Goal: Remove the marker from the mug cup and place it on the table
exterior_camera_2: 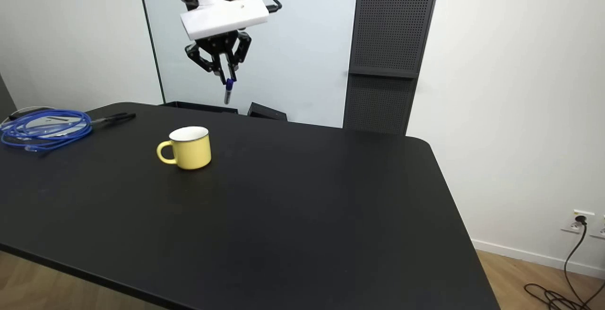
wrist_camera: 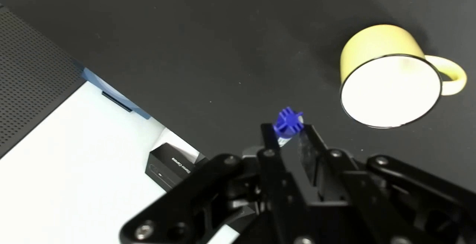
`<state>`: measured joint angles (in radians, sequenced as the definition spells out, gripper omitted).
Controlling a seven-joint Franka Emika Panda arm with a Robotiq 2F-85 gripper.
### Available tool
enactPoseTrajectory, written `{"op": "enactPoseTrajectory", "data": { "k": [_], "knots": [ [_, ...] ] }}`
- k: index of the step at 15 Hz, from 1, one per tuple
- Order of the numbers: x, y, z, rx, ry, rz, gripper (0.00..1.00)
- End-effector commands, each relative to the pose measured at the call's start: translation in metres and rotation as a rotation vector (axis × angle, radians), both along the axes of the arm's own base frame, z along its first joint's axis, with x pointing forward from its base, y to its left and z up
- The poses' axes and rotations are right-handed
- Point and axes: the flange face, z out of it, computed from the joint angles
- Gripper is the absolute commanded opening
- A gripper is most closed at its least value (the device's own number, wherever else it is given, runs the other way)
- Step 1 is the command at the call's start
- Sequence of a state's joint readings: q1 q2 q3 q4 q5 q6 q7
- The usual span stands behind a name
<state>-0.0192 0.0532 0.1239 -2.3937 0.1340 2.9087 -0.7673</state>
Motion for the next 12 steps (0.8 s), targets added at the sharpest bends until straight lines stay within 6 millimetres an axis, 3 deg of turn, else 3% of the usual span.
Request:
{"op": "enactPoseTrajectory", "data": {
  "k": [1,6,12],
  "knots": [
    [-0.006,-0.017,-0.017,-0.011,-0.018,-0.077,0.05],
    [-0.008,-0.03,-0.055,-0.033,0.049,-0.122,0.05],
    [-0.005,-0.014,-0.092,-0.013,0.123,-0.103,0.05]
  ]
}}
